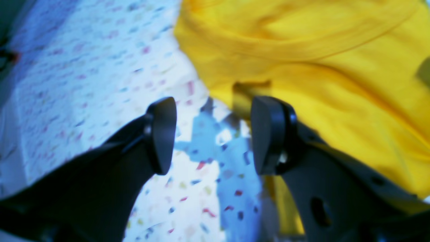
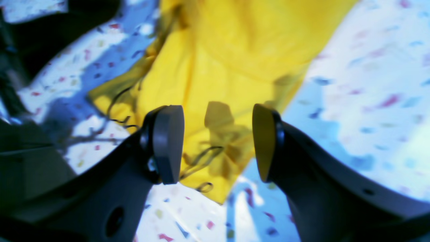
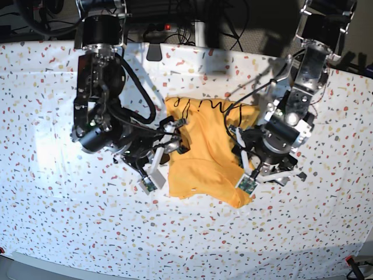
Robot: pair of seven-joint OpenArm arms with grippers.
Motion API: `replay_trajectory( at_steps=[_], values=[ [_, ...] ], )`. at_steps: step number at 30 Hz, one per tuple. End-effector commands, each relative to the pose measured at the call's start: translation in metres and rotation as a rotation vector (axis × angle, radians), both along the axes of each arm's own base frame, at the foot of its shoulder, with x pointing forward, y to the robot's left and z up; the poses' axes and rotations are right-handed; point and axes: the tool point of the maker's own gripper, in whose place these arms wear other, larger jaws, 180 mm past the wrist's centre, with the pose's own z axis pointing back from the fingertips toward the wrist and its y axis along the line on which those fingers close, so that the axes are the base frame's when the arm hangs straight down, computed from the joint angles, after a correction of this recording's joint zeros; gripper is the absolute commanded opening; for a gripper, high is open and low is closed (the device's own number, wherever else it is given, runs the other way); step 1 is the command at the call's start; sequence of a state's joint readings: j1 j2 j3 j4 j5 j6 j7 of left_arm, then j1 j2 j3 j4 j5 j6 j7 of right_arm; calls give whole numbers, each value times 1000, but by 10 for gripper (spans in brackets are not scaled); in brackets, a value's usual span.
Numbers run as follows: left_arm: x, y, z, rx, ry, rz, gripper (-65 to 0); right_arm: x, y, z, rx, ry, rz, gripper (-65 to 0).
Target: Fold the T-shirt properly
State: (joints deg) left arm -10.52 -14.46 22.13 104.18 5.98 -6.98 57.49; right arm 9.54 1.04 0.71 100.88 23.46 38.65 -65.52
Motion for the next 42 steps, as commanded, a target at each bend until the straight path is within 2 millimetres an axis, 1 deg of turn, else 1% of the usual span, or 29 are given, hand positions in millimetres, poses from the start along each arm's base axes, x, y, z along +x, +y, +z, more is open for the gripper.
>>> replay_trajectory(
  at_steps=[1,4,6,8,10,14,15,16,18,19,21,24,27,29,31,33,35,37,38,40,42],
  values=[
    [3,11,17,0,-52,21,-308,4,-4,19,1,-70,5,-323],
    [-13,34,23,-23,-53,48,-308,-10,-25,22,-57,-102,-9,-323],
    [-28,51,23,-29,-39,68,-308,-23,-44,20,-90,-106,-39,-323],
    [-45,67,19,35,-30,69,-308,-38,-63,19,-110,-101,-82,-323],
    [-63,78,11,60,3,74,-308,-56,-78,18,-109,-89,-126,-323],
    [-99,102,-8,70,79,147,-308,-101,-105,15,-114,-44,-209,-323],
    [-107,112,-11,81,85,188,-308,-114,-112,14,-135,-27,-230,-323],
    [-114,127,-10,105,70,246,-308,-128,-120,12,-156,-7,-250,-323],
    [-128,156,-5,157,39,347,-308,-154,-133,9,-199,37,-283,-323],
    [-137,167,-4,179,40,382,-308,-166,-139,7,-220,61,-297,-323],
    [-155,181,-5,209,65,415,-308,-190,-146,4,-236,113,-312,-323],
    [-187,193,-18,243,145,436,-308,-220,-147,-4,-205,203,-317,-323],
    [-228,194,-38,270,265,428,-308,-253,-143,-15,-197,308,-327,-323],
    [-256,189,-51,260,335,424,-308,-275,-137,-20,-181,376,-343,-323],
    [-283,180,-67,212,400,428,-308,-294,-132,-27,-162,437,-353,-323],
    [-307,172,-93,160,499,397,-308,-308,-133,-38,-137,488,-374,-323],
    [-329,164,-123,99,600,352,-308,-319,-138,-56,-121,539,-391,-323],
    [-343,160,-155,44,659,327,-308,-333,-146,-80,-122,601,-395,-323],
    [-347,158,-170,19,680,330,-308,-339,-152,-93,-134,632,-390,-323],
    [-351,158,-202,-20,723,362,-308,-352,-166,-121,-163,693,-377,-323],
    [-352,163,-231,-40,756,419,-308,-360,-178,-148,-164,741,-371,-323]
  ],
)
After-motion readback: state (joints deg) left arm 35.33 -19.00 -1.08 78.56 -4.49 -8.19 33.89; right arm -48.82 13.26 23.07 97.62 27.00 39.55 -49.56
